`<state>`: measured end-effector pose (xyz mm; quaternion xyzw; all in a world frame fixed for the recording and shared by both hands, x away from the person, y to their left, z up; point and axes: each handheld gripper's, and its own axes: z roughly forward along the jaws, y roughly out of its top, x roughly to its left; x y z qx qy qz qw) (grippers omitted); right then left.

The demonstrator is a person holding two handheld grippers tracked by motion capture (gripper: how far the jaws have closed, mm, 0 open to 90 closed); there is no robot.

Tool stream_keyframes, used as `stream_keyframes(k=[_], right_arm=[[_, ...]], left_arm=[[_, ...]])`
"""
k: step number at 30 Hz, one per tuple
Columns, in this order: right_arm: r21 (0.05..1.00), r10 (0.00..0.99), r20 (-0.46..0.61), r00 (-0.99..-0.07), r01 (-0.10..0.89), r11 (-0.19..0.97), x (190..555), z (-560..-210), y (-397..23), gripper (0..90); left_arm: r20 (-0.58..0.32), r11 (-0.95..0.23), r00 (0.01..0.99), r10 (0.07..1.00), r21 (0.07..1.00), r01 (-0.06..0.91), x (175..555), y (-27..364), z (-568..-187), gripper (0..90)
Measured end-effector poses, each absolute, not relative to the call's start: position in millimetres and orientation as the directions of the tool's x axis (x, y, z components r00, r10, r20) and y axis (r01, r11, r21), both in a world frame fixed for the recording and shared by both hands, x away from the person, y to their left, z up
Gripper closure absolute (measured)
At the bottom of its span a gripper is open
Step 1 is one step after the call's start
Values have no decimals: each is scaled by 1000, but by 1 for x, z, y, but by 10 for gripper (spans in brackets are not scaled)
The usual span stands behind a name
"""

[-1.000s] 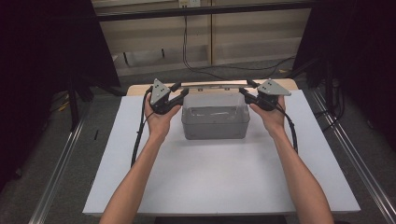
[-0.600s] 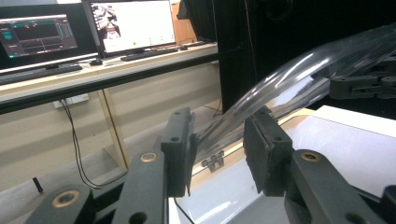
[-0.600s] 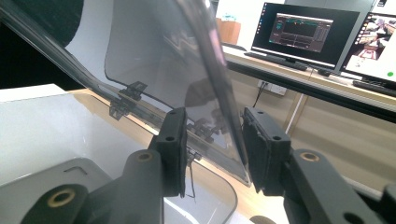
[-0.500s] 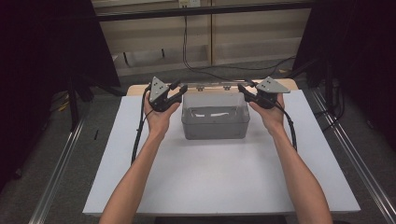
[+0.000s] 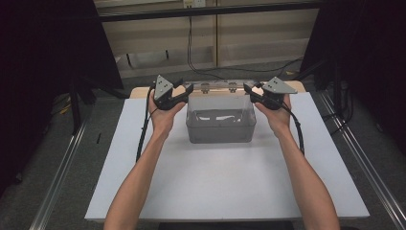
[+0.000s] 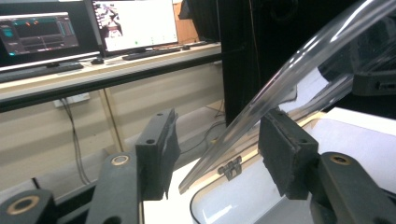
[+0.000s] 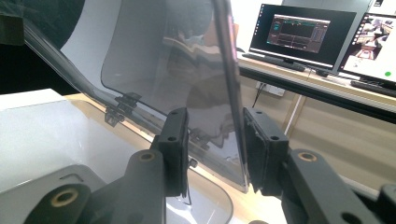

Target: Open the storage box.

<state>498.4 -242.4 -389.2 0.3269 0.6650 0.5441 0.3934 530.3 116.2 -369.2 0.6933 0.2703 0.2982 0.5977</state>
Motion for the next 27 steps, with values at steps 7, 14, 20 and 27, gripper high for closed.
stream_keyframes(k=[7,14,20,27], right_arm=[[982,866,-161,-473,8,187,503,-387,-242,628],[982,865,-158,-476,13,187,504,-386,-243,625],[983,867,-156,-473,10,182,504,-387,-243,624],[984,869,-151,-470,12,177,506,-386,-243,624]], left_arm=[[79,-135,680,729,990,29,541,115,-370,413],[82,-151,709,701,988,35,550,110,-380,434],[98,-170,712,696,985,30,554,105,-384,437],[116,-191,712,693,981,26,559,106,-389,519]])
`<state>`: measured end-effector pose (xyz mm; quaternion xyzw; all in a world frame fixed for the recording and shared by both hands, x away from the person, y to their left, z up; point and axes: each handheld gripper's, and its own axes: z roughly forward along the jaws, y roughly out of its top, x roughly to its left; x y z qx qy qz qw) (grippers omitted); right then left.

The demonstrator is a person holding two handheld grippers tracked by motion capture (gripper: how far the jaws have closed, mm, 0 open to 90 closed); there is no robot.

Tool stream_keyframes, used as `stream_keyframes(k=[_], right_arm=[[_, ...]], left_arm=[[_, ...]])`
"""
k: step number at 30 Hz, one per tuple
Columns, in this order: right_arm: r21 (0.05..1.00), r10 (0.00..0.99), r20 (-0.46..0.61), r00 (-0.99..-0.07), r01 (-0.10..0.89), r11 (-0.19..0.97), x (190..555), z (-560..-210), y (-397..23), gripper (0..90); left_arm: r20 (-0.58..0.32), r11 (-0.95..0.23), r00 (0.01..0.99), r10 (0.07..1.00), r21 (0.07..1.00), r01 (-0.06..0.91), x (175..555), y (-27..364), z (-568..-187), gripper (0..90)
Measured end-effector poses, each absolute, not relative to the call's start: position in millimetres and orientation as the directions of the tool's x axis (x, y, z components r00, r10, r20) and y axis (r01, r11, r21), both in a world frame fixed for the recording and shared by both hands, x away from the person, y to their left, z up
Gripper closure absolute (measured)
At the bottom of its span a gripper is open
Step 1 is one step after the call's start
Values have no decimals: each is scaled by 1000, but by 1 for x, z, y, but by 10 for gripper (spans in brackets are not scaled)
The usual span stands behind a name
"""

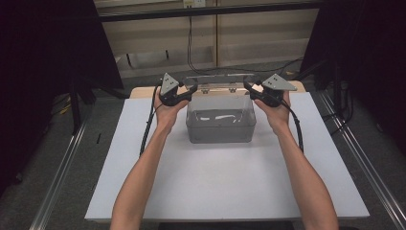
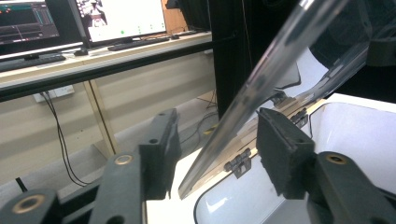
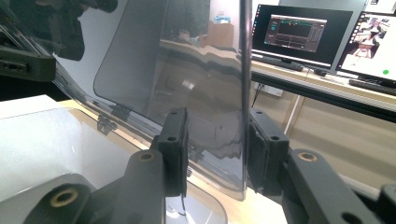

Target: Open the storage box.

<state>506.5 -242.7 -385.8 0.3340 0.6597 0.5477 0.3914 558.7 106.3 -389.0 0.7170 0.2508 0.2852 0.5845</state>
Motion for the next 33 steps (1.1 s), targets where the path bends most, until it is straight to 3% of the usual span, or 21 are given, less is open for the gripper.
stream_keyframes(k=[16,22,33], right_arm=[[986,877,-139,-460,15,164,515,-381,-242,631],[986,877,-140,-460,19,167,517,-379,-243,641],[988,880,-127,-458,16,151,522,-379,-244,641]], left_arm=[[94,-180,704,703,982,49,568,112,-395,566],[97,-186,712,696,981,49,573,109,-395,640],[92,-184,719,689,982,50,576,109,-396,689]])
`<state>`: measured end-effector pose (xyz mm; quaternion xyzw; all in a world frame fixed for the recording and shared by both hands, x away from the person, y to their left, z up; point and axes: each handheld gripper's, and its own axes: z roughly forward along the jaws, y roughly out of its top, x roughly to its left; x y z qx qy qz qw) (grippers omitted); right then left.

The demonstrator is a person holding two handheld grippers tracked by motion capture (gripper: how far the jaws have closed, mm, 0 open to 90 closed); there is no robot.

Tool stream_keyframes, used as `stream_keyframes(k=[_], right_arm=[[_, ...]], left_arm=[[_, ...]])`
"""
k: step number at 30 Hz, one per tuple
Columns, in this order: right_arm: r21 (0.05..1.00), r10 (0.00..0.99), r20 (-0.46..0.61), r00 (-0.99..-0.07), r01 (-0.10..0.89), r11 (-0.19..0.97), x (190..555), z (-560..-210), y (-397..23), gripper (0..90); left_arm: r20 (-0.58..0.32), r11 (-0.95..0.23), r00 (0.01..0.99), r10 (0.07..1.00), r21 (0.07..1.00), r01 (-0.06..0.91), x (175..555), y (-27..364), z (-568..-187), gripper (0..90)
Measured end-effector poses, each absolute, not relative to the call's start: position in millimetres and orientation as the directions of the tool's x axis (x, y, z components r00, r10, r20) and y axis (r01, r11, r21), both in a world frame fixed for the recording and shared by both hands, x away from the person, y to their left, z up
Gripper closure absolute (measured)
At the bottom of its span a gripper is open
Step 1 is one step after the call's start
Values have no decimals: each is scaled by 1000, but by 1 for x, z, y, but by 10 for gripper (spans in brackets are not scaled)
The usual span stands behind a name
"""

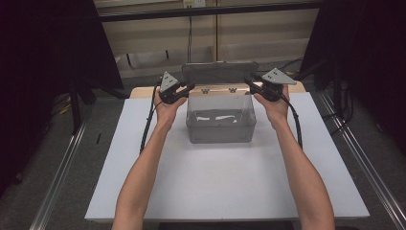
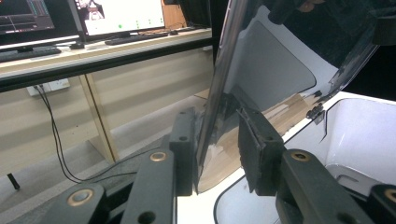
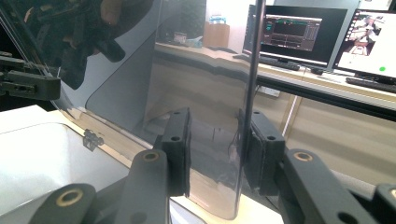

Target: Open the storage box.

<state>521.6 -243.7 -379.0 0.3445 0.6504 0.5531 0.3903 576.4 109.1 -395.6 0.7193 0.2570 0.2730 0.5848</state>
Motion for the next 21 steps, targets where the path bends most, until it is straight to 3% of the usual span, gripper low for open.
stream_keyframes(k=[8,21], right_arm=[[988,888,-115,-446,42,149,522,-382,-249,567],[984,891,-109,-441,76,159,530,-395,-252,551]], left_arm=[[66,-157,708,703,986,64,579,109,-396,722],[78,-171,706,704,983,62,581,109,-394,739]])
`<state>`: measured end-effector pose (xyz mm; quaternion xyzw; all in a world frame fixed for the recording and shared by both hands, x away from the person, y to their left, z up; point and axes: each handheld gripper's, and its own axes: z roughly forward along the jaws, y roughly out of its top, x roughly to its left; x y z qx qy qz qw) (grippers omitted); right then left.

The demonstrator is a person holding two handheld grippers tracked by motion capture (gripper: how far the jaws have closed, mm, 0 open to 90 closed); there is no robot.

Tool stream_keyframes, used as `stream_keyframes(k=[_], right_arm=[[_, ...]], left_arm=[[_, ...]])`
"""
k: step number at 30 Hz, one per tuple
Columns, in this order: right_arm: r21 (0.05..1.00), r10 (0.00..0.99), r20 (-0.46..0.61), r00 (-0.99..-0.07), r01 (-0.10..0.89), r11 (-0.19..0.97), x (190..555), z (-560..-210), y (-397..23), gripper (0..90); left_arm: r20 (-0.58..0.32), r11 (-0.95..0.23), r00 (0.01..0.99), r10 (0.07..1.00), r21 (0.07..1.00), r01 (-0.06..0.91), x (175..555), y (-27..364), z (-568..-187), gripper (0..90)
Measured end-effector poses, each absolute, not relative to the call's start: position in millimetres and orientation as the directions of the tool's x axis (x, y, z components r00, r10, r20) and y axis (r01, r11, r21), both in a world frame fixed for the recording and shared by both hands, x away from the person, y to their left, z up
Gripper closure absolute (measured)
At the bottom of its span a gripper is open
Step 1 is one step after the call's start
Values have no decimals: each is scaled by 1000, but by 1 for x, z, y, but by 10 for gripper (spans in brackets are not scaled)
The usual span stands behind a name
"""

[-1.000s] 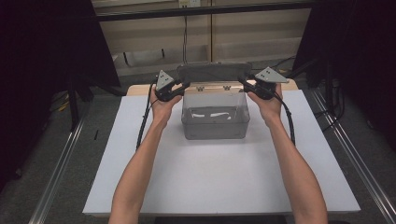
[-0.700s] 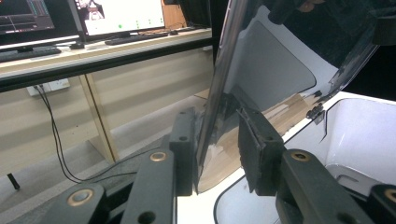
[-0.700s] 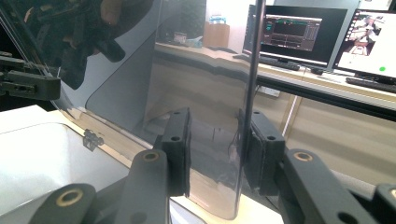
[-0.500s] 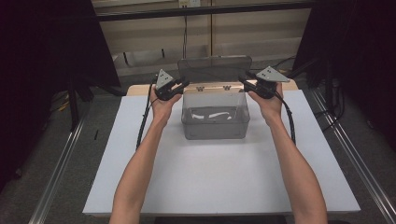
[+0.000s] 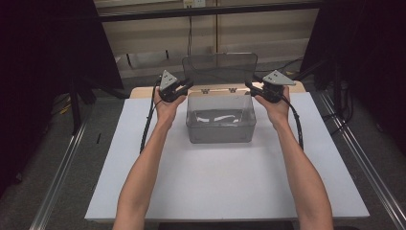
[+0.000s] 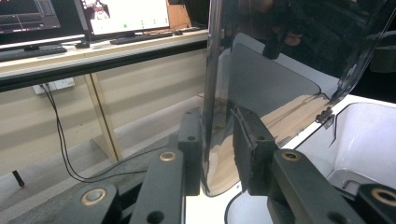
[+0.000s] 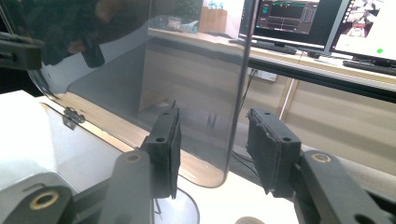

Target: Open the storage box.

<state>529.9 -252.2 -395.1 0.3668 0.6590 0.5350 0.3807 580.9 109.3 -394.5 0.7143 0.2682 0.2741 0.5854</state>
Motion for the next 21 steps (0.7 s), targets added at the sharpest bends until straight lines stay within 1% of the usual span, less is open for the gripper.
stream_keyframes(k=[4,10,14,21], right_arm=[[985,897,-96,-432,90,149,533,-399,-255,547],[985,889,-59,-455,120,127,540,-407,-255,562],[984,876,-57,-480,123,131,542,-410,-250,579],[985,878,-39,-477,128,114,549,-414,-249,592]], left_arm=[[77,-176,702,708,982,69,581,109,-393,740],[78,-177,689,720,981,74,582,106,-393,740],[77,-177,692,718,981,74,583,107,-393,740],[86,-194,696,713,978,78,584,108,-391,746]])
